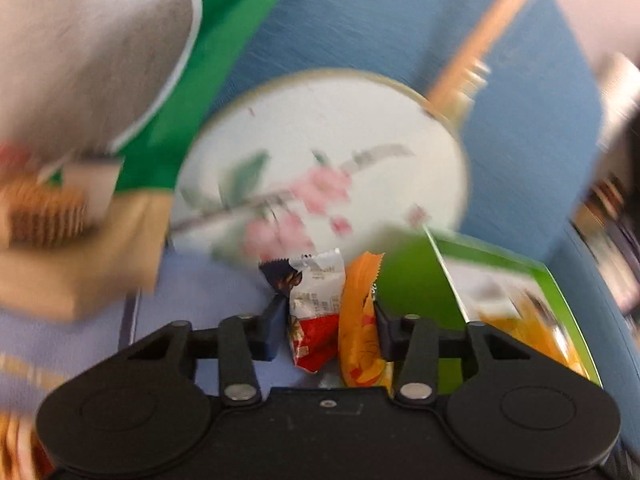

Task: Organize snacks

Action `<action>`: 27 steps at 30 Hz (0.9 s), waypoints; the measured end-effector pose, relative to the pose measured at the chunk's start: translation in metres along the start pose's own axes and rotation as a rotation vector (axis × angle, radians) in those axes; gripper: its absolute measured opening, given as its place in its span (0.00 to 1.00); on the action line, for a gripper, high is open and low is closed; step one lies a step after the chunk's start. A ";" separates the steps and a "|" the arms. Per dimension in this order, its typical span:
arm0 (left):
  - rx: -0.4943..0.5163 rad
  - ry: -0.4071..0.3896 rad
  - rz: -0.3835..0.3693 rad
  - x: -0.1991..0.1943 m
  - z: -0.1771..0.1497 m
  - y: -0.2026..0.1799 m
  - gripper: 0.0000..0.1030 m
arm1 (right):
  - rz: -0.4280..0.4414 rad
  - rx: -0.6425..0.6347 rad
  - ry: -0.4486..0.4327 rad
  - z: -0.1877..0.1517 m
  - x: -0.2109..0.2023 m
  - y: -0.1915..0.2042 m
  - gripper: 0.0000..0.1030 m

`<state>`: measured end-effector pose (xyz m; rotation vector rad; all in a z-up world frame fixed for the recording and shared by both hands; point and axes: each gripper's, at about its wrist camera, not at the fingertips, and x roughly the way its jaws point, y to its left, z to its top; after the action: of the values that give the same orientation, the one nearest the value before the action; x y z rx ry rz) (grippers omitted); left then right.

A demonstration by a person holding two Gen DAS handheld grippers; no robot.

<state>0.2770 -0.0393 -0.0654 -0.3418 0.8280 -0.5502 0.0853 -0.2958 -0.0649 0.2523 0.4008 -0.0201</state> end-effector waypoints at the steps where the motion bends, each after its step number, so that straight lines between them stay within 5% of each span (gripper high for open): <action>1: 0.011 0.006 -0.014 -0.009 -0.009 0.000 0.21 | 0.006 0.009 0.003 0.000 0.000 0.000 1.00; 8: 0.073 0.098 -0.062 -0.062 -0.065 -0.011 0.21 | 0.051 0.015 0.018 -0.001 -0.003 0.005 1.00; 13: 0.093 0.123 -0.056 -0.078 -0.094 -0.030 0.25 | 0.163 -0.016 0.048 -0.003 -0.012 0.021 1.00; 16: 0.117 0.117 0.001 -0.093 -0.099 -0.037 0.47 | 0.218 -0.049 0.049 -0.005 -0.023 0.031 1.00; 18: 0.112 0.096 0.024 -0.109 -0.103 -0.040 0.74 | 0.245 -0.053 0.046 -0.007 -0.032 0.036 1.00; 20: 0.104 0.063 0.024 -0.130 -0.107 -0.040 0.82 | 0.251 -0.043 0.065 -0.010 -0.039 0.041 1.00; 27: 0.068 0.054 -0.002 -0.172 -0.130 -0.027 0.80 | 0.485 -0.164 0.239 -0.053 -0.054 0.073 1.00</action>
<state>0.0738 0.0293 -0.0321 -0.2664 0.8593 -0.5904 0.0206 -0.2141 -0.0737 0.1849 0.5667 0.5208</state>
